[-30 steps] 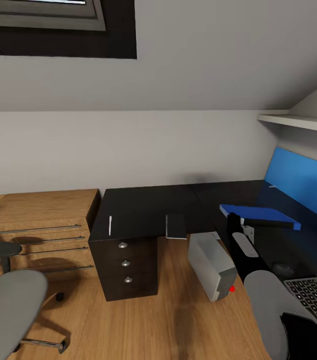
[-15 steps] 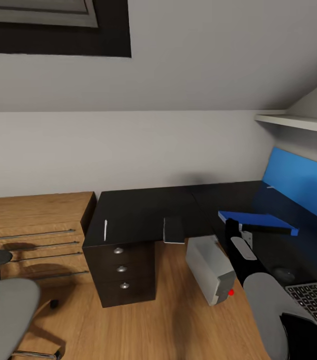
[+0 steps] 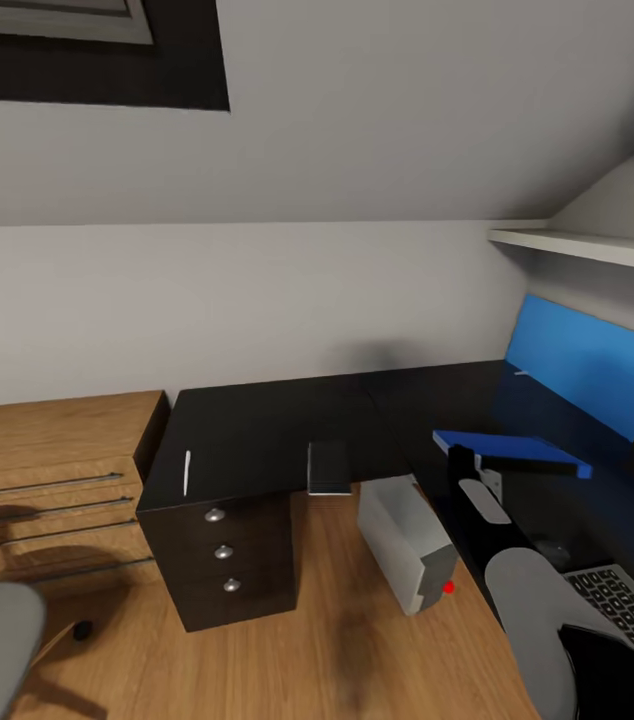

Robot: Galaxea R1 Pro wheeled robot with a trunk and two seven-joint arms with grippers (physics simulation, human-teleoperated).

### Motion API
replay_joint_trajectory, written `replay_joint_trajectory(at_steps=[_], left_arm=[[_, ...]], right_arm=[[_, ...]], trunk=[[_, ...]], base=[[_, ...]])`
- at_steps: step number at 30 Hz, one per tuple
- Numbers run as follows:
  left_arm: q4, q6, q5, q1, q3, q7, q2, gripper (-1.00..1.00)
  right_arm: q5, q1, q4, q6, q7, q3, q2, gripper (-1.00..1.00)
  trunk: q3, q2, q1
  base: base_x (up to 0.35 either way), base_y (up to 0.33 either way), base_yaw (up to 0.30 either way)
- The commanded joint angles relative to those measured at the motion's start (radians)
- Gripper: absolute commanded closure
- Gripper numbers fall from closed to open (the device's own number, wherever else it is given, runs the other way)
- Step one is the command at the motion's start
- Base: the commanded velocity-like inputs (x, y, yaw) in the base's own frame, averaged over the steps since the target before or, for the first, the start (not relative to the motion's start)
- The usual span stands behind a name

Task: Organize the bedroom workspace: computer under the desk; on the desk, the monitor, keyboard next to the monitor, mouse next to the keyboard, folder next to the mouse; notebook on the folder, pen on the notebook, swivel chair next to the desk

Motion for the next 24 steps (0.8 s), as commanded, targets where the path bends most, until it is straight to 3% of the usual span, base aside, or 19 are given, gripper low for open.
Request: replay_joint_trajectory(at_steps=[1, 10, 15, 24], left_arm=[[-0.001, -0.004, 0.011, 0.0, -0.005, 0.005, 0.001, -1.0], [-0.003, -0.005, 0.011, 0.0, -0.004, 0.005, 0.001, -1.0], [-0.057, -0.006, 0.014, 0.0, -0.001, 0.005, 0.001, -1.0], [-0.081, -0.001, 0.017, 0.0, 0.0, 0.01, -0.001, -1.0]], right_arm=[[-0.009, 0.0, 0.004, -0.003, 0.0, -0.001, 0.001, 1.0], [-0.011, 0.0, 0.015, -0.002, 0.001, -0.001, 0.0, 1.0], [-0.01, 0.0, 0.015, -0.003, 0.02, -0.001, -0.001, 1.0], [-0.007, 0.0, 0.016, -0.005, 0.094, -0.002, -0.003, 1.0]], trunk=[[-0.001, -0.001, 0.0], [-0.001, -0.001, 0.0], [-0.001, -0.001, 0.0], [-0.029, -0.064, 0.035]], base=[[0.039, -0.009, -0.004], [0.145, -0.014, -0.001], [0.012, -0.002, 0.0], [0.001, 0.0, 0.0]])
